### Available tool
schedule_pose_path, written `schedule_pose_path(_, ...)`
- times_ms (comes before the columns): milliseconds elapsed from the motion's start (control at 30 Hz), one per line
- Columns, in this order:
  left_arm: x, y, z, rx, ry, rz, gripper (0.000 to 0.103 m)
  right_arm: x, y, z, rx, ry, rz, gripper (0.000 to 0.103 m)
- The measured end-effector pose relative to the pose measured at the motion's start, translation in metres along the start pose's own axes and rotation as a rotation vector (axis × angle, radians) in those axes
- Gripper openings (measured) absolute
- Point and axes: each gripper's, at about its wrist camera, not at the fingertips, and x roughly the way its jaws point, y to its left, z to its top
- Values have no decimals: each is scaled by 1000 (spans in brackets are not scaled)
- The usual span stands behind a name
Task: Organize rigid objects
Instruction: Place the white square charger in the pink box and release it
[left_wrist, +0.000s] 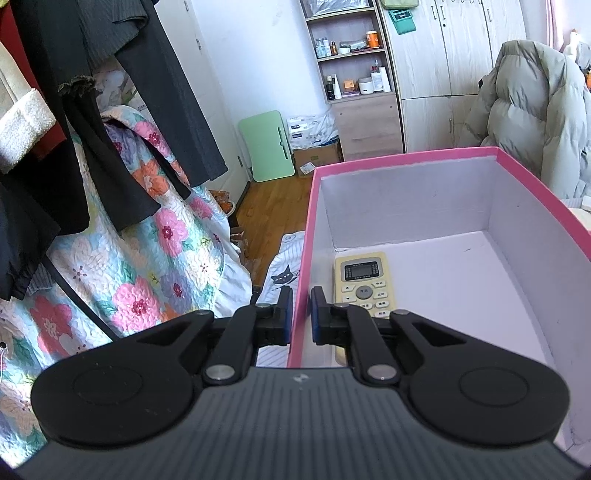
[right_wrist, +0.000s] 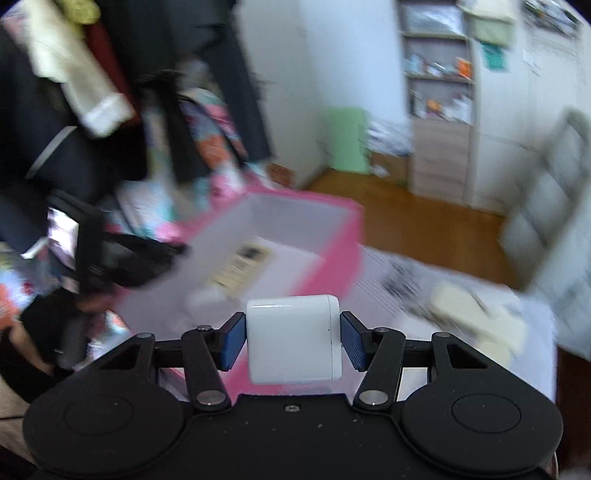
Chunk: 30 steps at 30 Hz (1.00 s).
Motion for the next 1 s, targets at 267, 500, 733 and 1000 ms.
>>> schedule_pose_path(267,0,0,1,-2,-5,-4,8,78,38,20,-175,140,57,60)
schedule_pose_path(500,2,1,1,-6,-10,-9,8,134,50,23,-236,286,106,60)
schedule_pose_path(733,1,2,1,-7,-13,-14,8,172,55,9,-260,395,74,60)
schedule_pose_path(1000,3,0,0,-23,-6,-20,8,133,24,24,-30,243,123,63)
